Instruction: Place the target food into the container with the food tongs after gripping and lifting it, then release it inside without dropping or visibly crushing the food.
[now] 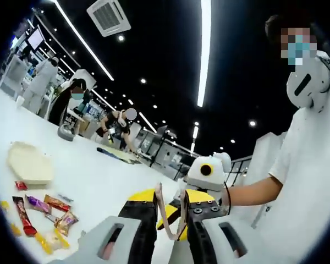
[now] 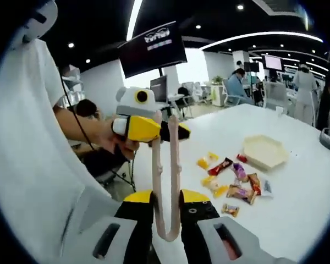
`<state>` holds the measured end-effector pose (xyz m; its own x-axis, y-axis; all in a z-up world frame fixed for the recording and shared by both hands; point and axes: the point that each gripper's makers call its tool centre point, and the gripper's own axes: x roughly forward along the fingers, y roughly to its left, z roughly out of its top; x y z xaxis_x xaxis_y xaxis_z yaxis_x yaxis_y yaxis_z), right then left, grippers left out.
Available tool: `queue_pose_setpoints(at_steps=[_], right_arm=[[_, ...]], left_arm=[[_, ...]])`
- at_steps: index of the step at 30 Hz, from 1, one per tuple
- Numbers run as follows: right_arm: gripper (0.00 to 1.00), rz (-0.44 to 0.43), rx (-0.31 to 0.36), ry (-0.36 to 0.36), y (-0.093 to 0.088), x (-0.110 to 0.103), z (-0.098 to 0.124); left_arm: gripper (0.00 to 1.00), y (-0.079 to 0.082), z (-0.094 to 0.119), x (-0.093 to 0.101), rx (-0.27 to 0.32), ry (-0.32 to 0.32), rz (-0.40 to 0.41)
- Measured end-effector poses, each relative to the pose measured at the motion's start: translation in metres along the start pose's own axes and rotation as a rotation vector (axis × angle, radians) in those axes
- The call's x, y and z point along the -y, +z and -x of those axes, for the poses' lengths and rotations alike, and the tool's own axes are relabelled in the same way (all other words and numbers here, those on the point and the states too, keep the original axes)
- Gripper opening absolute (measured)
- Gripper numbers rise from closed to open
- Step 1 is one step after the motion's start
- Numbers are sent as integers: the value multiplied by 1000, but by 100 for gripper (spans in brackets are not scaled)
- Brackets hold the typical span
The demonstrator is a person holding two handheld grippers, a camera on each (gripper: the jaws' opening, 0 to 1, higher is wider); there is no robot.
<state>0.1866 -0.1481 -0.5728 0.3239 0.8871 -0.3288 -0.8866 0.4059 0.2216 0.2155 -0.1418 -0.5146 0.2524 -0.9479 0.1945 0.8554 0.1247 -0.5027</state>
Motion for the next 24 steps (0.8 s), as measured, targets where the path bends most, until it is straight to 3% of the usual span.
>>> queue_pose_setpoints(at_steps=[4,7,9,12,14,15,18,20,23,24], right_arm=[[19,-88,137,-23,6,15,12],[23,-236,221,-29,4,25,20],[23,-317,312,-34,6,31,25],[23,-434,438,2,9,32,27],[23,-472,480,27,15,28,29],[23,-512,557,55,27,24,32],[23,-579,666,111,45,22,37],[23,-640,712,119,51,29,34],[23,-745,855,119,64,44,43],[23,-768,891,150,67,45,46]], left_arm=[[15,26,4,-11,106,86,10],[15,48,12,-13,206,152,23],[15,61,17,-12,279,176,38],[15,75,20,-6,374,164,61],[15,78,20,-7,412,187,74],[15,78,18,-6,429,193,83],[15,76,11,-4,452,195,95],[15,77,6,-2,499,169,140],[15,71,2,-4,507,186,158],[16,71,3,-3,537,184,178]])
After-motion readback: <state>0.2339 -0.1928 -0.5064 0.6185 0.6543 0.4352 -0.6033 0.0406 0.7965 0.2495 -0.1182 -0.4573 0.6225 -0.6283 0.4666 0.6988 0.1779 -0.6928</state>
